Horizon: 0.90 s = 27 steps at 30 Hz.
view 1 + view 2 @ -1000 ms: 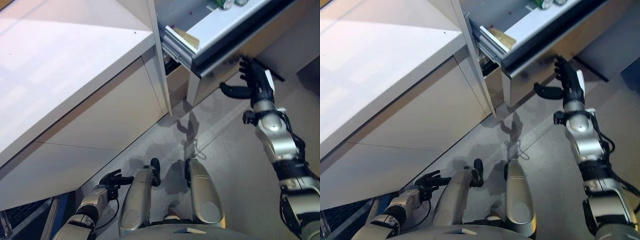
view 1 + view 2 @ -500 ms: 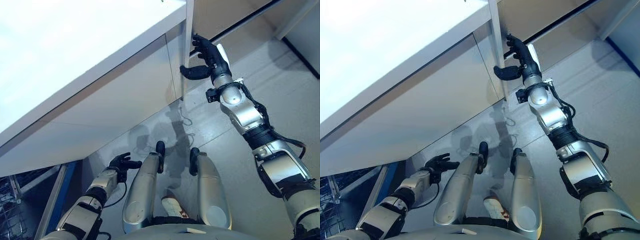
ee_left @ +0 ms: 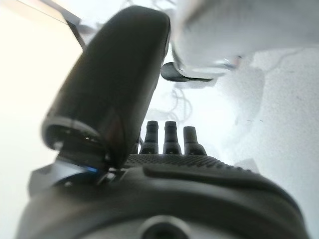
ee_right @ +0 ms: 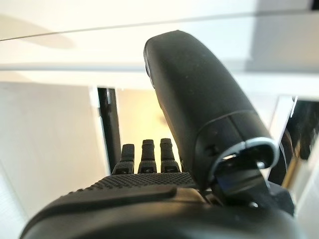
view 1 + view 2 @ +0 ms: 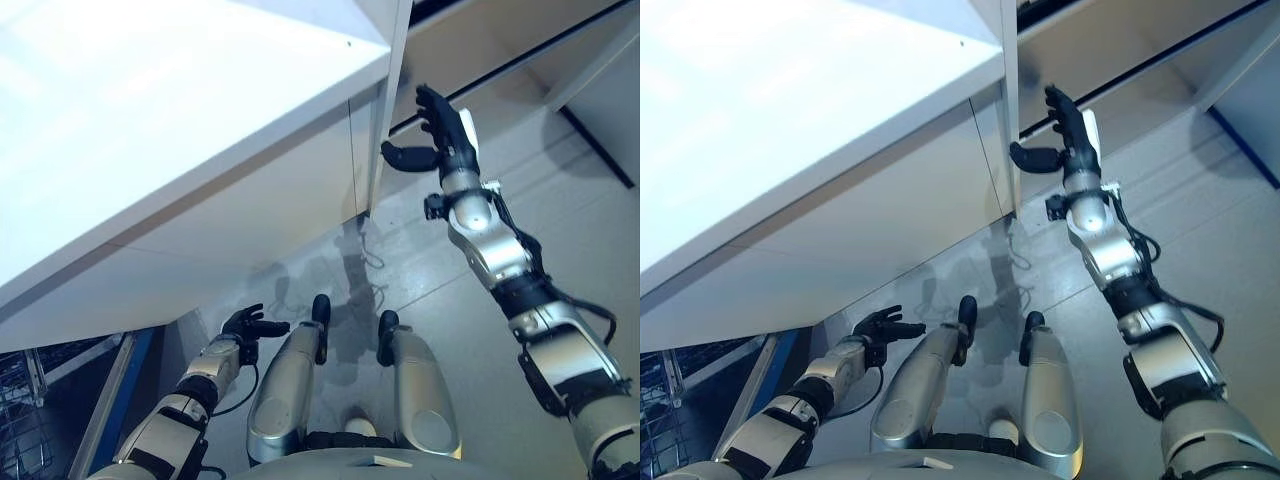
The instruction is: Put drinks into fridge and close the fridge
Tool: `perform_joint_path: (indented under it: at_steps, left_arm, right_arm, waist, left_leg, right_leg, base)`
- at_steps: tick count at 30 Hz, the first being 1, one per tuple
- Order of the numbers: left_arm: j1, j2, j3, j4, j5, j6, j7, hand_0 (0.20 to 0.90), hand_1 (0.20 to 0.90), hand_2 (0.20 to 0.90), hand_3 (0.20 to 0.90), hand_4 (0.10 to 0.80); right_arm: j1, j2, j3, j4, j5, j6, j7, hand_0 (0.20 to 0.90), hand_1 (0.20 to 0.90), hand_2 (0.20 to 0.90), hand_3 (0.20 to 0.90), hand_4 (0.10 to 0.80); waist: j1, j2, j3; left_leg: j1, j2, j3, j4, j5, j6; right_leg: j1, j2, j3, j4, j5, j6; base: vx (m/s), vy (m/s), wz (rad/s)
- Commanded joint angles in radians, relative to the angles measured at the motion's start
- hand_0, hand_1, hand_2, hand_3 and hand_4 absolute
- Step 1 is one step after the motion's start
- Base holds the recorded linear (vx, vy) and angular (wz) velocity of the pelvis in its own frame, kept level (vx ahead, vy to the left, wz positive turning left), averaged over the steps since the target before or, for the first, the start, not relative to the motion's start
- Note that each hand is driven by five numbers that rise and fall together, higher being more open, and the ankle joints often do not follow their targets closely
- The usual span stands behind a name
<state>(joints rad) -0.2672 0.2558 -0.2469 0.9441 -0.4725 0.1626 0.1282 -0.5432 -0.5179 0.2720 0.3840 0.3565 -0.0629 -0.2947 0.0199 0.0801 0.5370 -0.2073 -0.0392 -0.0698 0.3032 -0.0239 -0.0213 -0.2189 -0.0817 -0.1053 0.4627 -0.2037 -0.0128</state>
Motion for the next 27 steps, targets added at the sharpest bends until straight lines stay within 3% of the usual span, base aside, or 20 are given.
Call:
perform_joint_path:
  at_steps: [1,4,6,9,14,19,27]
  left_arm:
    - [0.151,0.053,0.047,-0.021,0.024,0.004,0.009,0.9,0.9,0.9,0.9,0.8]
    - [0.218,0.05,0.074,-0.024,0.048,-0.006,-0.014,0.9,0.9,0.9,0.9,0.8]
    - [0.268,0.052,0.109,0.008,0.073,-0.033,-0.039,0.9,0.9,0.9,0.9,0.8]
    - [0.296,0.051,0.141,0.073,0.077,-0.084,-0.058,0.9,0.9,0.9,0.9,0.8]
    - [0.312,0.042,0.165,0.169,0.104,-0.151,-0.104,0.9,0.9,0.9,0.9,0.8]
    - [0.313,0.02,0.147,0.254,0.143,-0.245,-0.148,0.9,0.9,0.9,0.9,0.8]
    - [0.319,-0.007,0.131,0.297,0.146,-0.28,-0.175,0.9,0.9,0.9,0.9,0.8]
  right_arm:
    - [0.229,0.038,-0.074,-0.03,-0.024,-0.103,0.091,0.9,0.9,0.9,0.9,0.8]
    - [0.381,0.074,-0.098,0.039,-0.028,-0.081,0.11,0.9,0.9,0.9,0.9,0.8]
    - [0.485,0.126,-0.115,0.182,-0.04,-0.038,0.129,0.9,0.9,0.9,0.9,0.8]
    - [0.545,0.16,-0.133,0.355,-0.072,-0.045,0.169,0.9,0.9,0.9,0.9,0.8]
    - [0.602,0.207,-0.121,0.587,-0.163,-0.04,0.319,0.9,0.9,0.9,0.9,0.8]
    - [0.623,0.244,-0.152,0.822,-0.131,0.01,0.371,0.9,0.9,0.9,0.9,0.8]
    - [0.624,0.263,-0.152,0.873,-0.146,0.063,0.425,0.9,0.9,0.9,0.9,0.8]
  waist:
    - [-0.038,-0.09,-0.202]
    - [-0.044,-0.101,-0.26]
    - [-0.052,-0.11,-0.321]
    - [-0.057,-0.117,-0.364]
    - [-0.057,-0.118,-0.397]
    - [-0.056,-0.114,-0.406]
    - [-0.059,-0.109,-0.418]
  left_leg:
    - [0.096,-0.033,0.085,-0.068,-0.076,0.058]
    - [0.159,-0.023,0.093,-0.125,-0.066,0.056]
    - [0.216,-0.009,0.109,-0.186,-0.055,0.051]
    - [0.262,0.001,0.124,-0.256,-0.038,0.045]
    - [0.288,0.008,0.12,-0.322,-0.011,0.039]
    - [0.293,0.012,0.119,-0.328,-0.011,0.039]
    - [0.303,0.011,0.118,-0.328,-0.022,0.041]
  right_leg:
    - [0.104,0.016,0.032,-0.24,0.137,0.037]
    - [0.166,0.022,0.029,-0.298,0.153,0.047]
    - [0.215,0.025,0.023,-0.359,0.177,0.059]
    - [0.254,0.033,0.024,-0.423,0.203,0.072]
    - [0.276,0.046,0.028,-0.456,0.211,0.075]
    - [0.284,0.05,0.026,-0.456,0.2,0.071]
    - [0.294,0.055,0.028,-0.454,0.186,0.07]
  base:
    - [0.138,-0.004,-0.16]
    - [0.094,0.001,-0.06]
    - [0.088,0.006,-0.08]
    - [0.016,-0.002,-0.13]
    - [-0.038,-0.032,-0.09]
    - [-0.039,-0.012,-0.02]
    - [-0.003,0.008,-0.01]
